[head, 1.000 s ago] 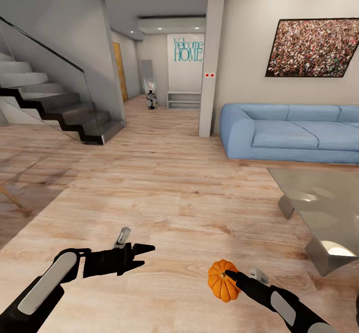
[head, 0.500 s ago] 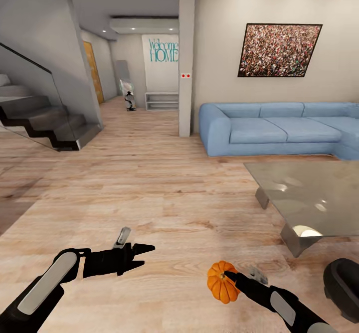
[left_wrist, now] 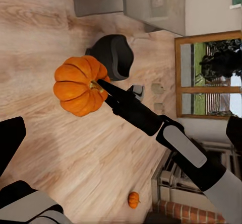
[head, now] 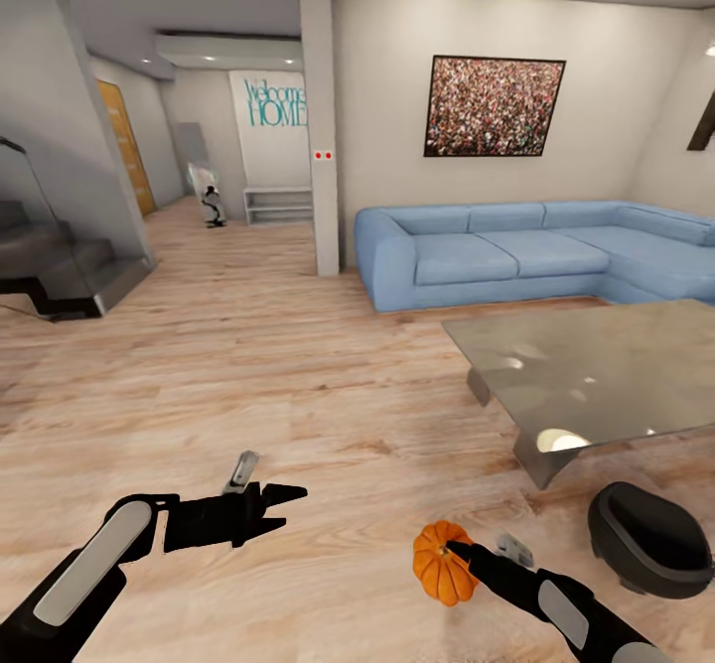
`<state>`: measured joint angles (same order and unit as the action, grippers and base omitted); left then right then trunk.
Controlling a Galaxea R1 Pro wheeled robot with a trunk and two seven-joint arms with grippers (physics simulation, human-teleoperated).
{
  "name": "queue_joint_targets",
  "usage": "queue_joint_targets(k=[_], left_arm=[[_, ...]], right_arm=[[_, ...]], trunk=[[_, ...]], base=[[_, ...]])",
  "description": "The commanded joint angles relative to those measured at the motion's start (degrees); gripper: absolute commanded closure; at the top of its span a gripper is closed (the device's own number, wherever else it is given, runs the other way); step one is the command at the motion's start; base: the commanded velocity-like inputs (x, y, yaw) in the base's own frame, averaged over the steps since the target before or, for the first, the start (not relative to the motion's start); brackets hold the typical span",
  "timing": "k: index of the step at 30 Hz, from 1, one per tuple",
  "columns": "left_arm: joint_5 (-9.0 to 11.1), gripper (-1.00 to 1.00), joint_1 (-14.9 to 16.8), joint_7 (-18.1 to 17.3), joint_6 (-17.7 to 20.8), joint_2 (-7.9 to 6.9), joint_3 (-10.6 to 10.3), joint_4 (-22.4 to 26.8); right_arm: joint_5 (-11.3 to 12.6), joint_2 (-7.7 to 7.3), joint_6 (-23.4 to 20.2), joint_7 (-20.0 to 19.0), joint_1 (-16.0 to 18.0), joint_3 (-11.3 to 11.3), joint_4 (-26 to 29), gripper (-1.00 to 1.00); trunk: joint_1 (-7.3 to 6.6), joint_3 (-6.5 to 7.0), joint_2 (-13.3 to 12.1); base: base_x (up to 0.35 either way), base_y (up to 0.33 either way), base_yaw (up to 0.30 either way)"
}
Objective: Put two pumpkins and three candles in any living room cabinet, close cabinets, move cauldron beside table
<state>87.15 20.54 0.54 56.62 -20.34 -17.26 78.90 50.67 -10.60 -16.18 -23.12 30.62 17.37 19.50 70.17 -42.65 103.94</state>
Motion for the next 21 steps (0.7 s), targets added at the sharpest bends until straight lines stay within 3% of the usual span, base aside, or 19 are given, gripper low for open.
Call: queue_joint_targets(k=[1, 4, 13, 21], left_arm=[[0.13, -1.00, 0.03, 0.04, 0.07, -0.06, -0.03, 0.03], [0.14, -1.00, 0.03, 0.01, 0.07, -0.12, 0.02, 0.03], [0.23, -1.00, 0.03, 0.03, 0.07, -0.21, 0.09, 0.00], [0.20, -1.00, 0.03, 0.00, 0.07, -0.22, 0.08, -0.06]], right_arm=[[0.57, -0.03, -0.25, 0.09, 0.05, 0.18, 0.06, 1.00], [0.59, -0.03, -0.32, 0.09, 0.05, 0.20, 0.03, 1.00], [0.57, 0.02, -3.04, 0.10, 0.05, 0.24, 0.10, 1.00], [0.51, -0.04, -7.42, 0.14, 0.05, 0.16, 0.14, 1.00]], trunk=[[-0.01, -0.03, 0.03], [-0.01, 0.03, 0.03], [-1.98, 1.83, -3.58], [-3.08, 2.75, -5.59]], base=[[0.000, 0.000, -0.278], [0.000, 0.000, -0.278], [0.000, 0.000, -0.265], [0.000, 0.000, -0.037]])
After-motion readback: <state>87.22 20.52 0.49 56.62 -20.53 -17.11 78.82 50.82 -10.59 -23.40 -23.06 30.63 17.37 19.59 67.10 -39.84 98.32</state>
